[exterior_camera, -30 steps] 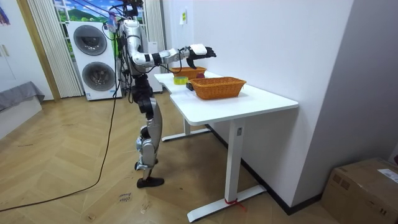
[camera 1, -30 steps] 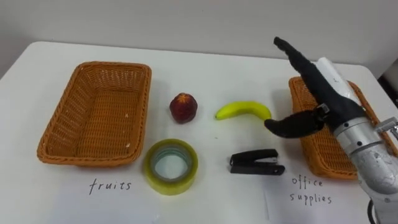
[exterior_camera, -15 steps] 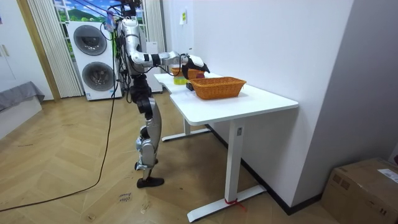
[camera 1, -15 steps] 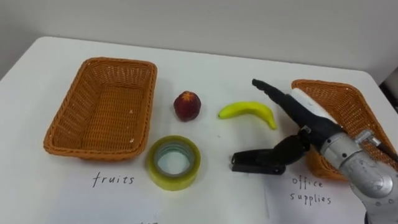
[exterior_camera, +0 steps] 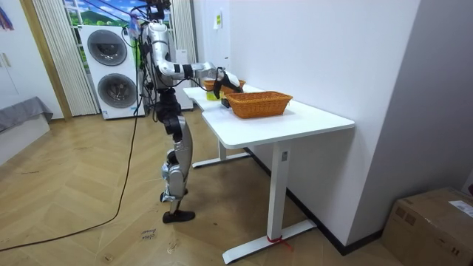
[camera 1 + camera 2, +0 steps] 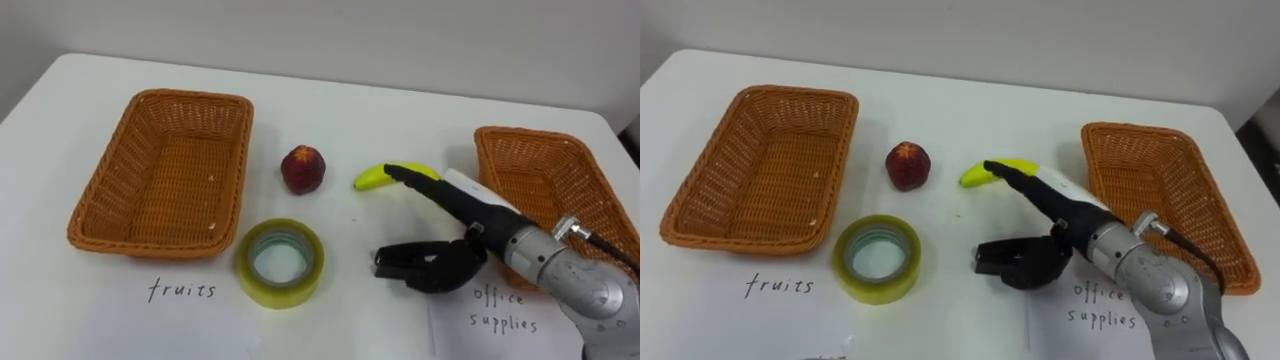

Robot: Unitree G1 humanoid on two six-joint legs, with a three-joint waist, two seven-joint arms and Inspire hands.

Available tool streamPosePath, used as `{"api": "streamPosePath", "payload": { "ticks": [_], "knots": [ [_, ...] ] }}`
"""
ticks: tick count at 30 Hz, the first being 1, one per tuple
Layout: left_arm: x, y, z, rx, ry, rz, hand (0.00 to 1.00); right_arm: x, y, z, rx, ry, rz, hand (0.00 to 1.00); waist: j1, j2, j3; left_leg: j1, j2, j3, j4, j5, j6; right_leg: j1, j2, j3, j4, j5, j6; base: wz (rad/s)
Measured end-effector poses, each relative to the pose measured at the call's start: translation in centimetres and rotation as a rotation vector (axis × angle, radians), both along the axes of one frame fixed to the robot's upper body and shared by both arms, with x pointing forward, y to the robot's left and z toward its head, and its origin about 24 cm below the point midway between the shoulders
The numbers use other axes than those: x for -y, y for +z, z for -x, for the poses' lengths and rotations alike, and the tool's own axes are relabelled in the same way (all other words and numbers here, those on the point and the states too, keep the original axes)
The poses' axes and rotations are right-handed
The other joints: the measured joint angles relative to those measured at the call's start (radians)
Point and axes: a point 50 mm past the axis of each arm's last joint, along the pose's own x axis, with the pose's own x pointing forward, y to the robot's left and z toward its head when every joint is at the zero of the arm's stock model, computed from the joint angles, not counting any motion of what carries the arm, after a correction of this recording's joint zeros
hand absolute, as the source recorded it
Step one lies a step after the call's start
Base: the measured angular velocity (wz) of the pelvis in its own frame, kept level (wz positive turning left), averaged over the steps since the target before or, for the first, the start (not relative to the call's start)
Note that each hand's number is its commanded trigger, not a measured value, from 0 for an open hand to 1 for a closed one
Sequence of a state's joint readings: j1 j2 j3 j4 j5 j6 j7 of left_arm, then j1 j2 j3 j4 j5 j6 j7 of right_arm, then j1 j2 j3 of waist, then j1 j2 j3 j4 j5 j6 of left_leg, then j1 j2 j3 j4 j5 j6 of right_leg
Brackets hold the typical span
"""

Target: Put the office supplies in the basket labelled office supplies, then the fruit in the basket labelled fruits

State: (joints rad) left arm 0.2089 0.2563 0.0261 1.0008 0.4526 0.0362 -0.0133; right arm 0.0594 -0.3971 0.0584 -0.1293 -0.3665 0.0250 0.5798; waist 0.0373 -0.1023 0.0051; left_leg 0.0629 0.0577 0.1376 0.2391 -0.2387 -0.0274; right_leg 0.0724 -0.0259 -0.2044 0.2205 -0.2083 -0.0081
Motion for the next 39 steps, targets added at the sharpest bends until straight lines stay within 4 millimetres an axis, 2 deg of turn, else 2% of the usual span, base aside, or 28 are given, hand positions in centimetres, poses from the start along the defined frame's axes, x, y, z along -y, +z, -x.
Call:
{"api": "streamPosePath", "payload": {
  "ticks": [6,8,19,31,39],
  "knots": [
    [0.0,0.0,0.0,-0.001,-0.004,-0.001,0.00,0.2,-1.0,0.6,-0.065,-0.001,0.002,0.00,0.005,-0.005,-0.0022,0.001,0.000,0.000,0.002,0.000,0.000,0.004,0.000,-0.001,0.001,0.001,-0.001,0.00],
    [0.2,-0.1,0.0,-0.004,-0.015,0.001,0.00,0.5,-1.8,0.8,-0.111,-0.014,0.005,0.00,0.009,-0.005,-0.0019,0.000,0.000,-0.002,0.005,0.000,0.000,0.008,0.000,-0.002,0.002,0.001,-0.001,0.00],
    [0.2,-0.1,0.0,-0.005,-0.009,0.000,0.00,0.4,-3.0,1.4,-0.173,-0.018,0.016,0.00,0.025,-0.013,0.0020,-0.001,0.000,-0.005,0.011,-0.001,0.001,0.012,0.000,-0.009,-0.001,0.001,-0.001,0.00],
    [0.1,0.0,-0.2,0.007,-0.011,-0.034,0.00,0.5,-3.3,1.4,-0.158,-0.033,0.086,0.00,0.025,-0.020,0.0008,0.001,0.000,-0.009,0.003,-0.001,0.001,0.015,0.002,-0.011,-0.016,0.003,0.000,0.01],
    [0.1,0.0,-0.4,0.008,-0.011,-0.048,0.00,0.7,-3.6,1.5,-0.168,-0.037,0.108,0.00,0.025,-0.009,-0.0039,0.006,0.000,-0.010,-0.001,-0.001,0.001,0.024,0.002,-0.013,-0.016,0.007,0.000,0.00]
  ]
}}
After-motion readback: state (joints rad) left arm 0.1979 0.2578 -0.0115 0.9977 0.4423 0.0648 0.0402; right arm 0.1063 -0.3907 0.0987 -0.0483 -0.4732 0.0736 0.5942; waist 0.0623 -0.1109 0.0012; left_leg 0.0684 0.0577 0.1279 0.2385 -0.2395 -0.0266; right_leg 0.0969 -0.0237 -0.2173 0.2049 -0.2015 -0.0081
